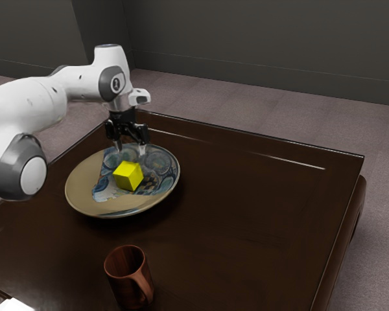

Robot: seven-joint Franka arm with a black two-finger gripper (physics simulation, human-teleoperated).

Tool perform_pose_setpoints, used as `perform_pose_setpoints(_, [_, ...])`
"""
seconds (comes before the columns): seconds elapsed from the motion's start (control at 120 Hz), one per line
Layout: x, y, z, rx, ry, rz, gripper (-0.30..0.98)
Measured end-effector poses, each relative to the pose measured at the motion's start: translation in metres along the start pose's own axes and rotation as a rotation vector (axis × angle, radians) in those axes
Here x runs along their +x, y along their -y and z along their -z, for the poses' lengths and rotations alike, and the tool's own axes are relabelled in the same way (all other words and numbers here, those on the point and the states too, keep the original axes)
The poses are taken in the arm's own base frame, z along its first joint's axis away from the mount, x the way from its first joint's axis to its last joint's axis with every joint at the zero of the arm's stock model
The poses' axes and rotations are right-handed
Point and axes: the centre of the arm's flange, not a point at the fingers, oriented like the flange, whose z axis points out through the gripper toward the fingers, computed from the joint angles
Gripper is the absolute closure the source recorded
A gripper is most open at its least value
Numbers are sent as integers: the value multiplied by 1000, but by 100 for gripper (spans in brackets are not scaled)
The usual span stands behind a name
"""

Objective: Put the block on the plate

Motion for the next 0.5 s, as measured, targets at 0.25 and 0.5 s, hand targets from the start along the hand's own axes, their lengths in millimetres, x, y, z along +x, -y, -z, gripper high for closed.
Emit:
perform_pose_setpoints(0.25, [-66,-137,98,-4,-38,-219,2])
perform_pose_setpoints(0.5, [-179,-185,222,8,-89,-465,0])
